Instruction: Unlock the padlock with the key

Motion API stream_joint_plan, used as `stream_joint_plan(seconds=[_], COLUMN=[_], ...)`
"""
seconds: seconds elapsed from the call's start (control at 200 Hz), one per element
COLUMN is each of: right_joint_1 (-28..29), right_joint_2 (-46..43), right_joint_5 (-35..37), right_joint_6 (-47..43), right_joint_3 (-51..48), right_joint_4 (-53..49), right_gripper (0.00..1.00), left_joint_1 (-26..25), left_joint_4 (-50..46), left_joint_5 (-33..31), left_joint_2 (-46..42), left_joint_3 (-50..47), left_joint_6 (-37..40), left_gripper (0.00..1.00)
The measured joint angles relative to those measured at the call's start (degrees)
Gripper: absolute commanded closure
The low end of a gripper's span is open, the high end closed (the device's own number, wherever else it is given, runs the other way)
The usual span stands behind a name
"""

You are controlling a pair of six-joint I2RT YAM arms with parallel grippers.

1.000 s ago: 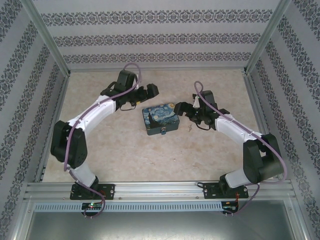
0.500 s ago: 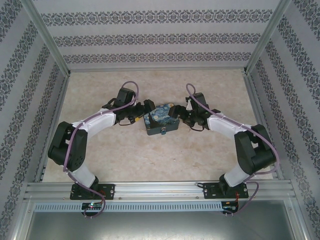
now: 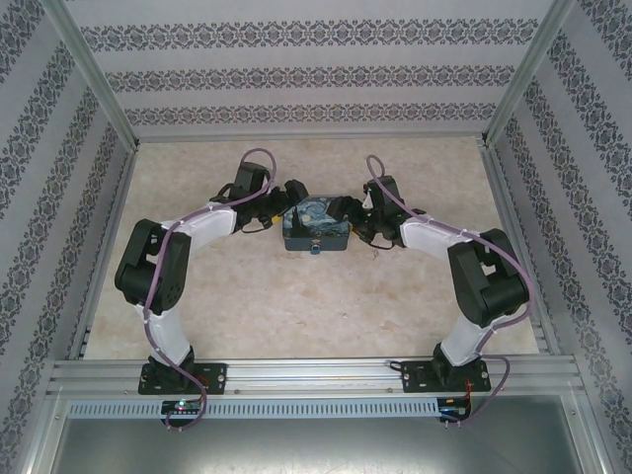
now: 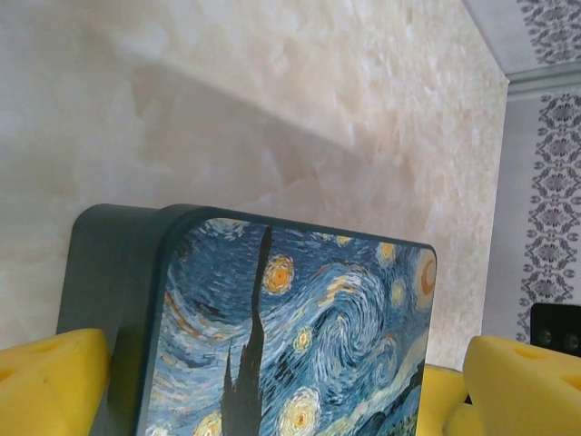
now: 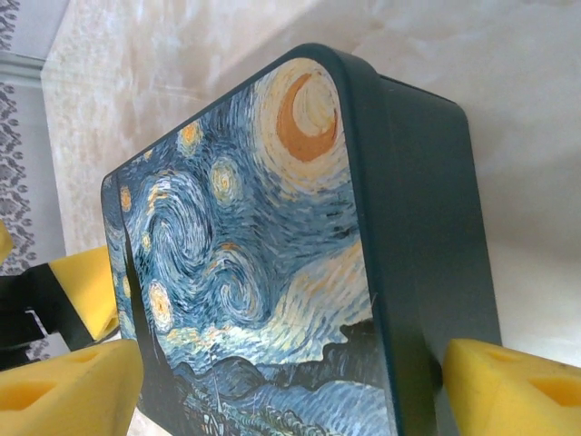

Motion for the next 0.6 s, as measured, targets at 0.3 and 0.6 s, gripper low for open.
stream_joint_plan(seconds=[0.3, 0.6], right_joint_1=[-1.0, -7.4], right_joint_2=[1.2, -6.9], right_joint_5=[-0.6, 3.1], right_joint_6=[2.6, 0.6], right_joint_3=[0.8, -0.6], right_joint_4=[1.5, -4.4], right_gripper=[0.11, 0.12], left_joint_1=[0.8, 1.0], left_joint_4=[1.7, 3.9], left_joint_5=[0.2, 0.7], left_joint_2=[0.7, -0.5], left_joint_3=[0.5, -4.7], left_joint_6=[-0.7, -2.1], left_gripper=[0.0, 0.0])
